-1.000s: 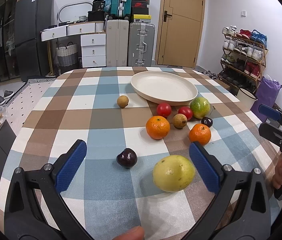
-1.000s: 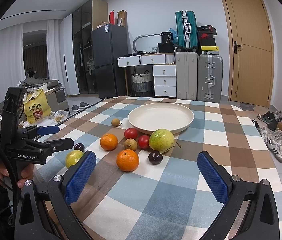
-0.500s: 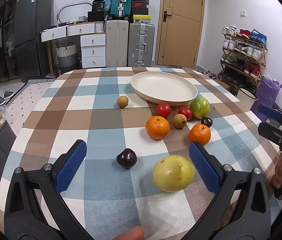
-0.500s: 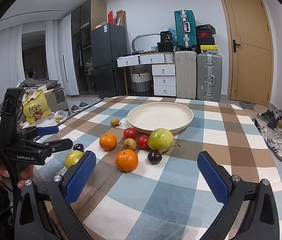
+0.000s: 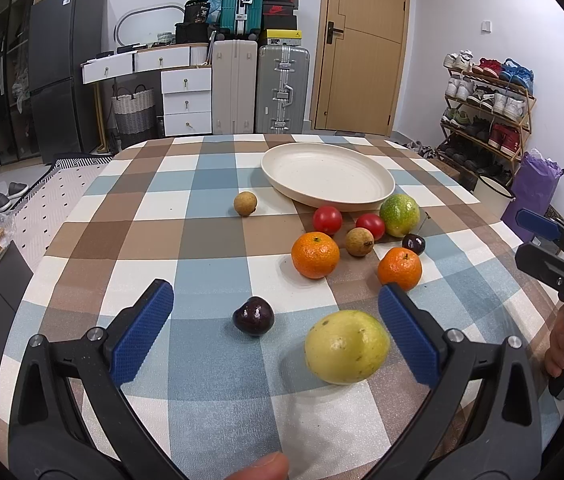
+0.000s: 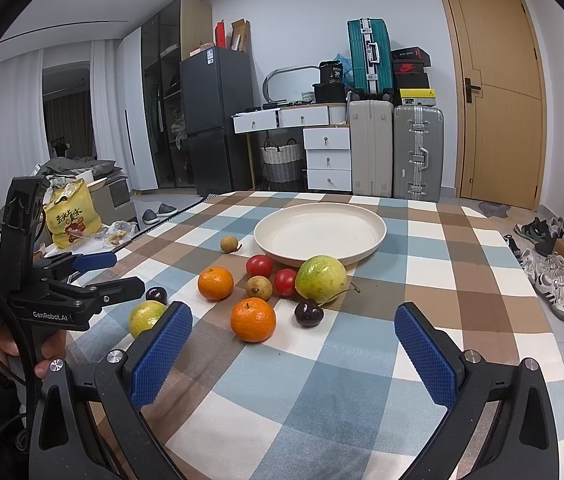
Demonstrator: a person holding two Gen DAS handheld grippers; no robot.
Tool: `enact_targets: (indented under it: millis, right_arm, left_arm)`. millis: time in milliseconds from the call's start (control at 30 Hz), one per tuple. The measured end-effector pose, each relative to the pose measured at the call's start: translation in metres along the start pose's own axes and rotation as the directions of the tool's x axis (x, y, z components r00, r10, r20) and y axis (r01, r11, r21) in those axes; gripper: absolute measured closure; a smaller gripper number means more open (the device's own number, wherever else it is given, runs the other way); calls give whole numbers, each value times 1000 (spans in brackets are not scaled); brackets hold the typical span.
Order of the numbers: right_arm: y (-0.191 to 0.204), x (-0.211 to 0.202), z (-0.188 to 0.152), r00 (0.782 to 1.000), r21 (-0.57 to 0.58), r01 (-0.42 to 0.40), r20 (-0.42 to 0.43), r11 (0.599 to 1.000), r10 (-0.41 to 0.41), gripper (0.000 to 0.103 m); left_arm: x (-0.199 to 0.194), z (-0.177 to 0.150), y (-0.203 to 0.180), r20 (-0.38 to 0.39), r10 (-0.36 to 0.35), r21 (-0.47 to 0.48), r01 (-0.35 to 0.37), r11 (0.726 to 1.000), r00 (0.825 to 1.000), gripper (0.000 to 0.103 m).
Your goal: Organize fruits
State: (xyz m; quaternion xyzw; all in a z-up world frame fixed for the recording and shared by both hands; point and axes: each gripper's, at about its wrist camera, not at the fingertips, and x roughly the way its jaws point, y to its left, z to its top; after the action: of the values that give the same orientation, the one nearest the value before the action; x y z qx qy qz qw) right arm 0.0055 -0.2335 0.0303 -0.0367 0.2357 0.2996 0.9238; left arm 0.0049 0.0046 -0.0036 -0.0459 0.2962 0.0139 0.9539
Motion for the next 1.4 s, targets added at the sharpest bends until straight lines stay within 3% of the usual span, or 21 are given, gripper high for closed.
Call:
enact_targets:
  millis: [467, 900, 1167, 1333, 1400]
  right_arm:
    - [-1, 1, -1, 1000, 4, 5, -10, 1000, -5, 0]
    - [-13, 19, -1, 992, 66, 82, -104, 994, -75, 0]
    - [-22, 39, 5, 976, 143, 50, -215, 988, -18, 0]
    - [-14, 57, 7, 963, 126, 41, -271, 991, -5, 2]
    - [-10, 62, 7, 958, 113, 35, -285, 993, -1, 9]
  left_arm:
    - [0, 0, 0, 0, 1, 1, -1, 1000, 1000, 1]
    - [3, -1, 8, -19, -12, -31, 12, 999, 1000, 1]
    - [8, -1, 2, -66, -2, 13, 3, 1000, 998, 1]
    - [8, -2, 0, -101, -54, 14, 56, 998, 993, 1]
    - [9, -1, 0, -120, -82, 3, 83, 997, 989, 1]
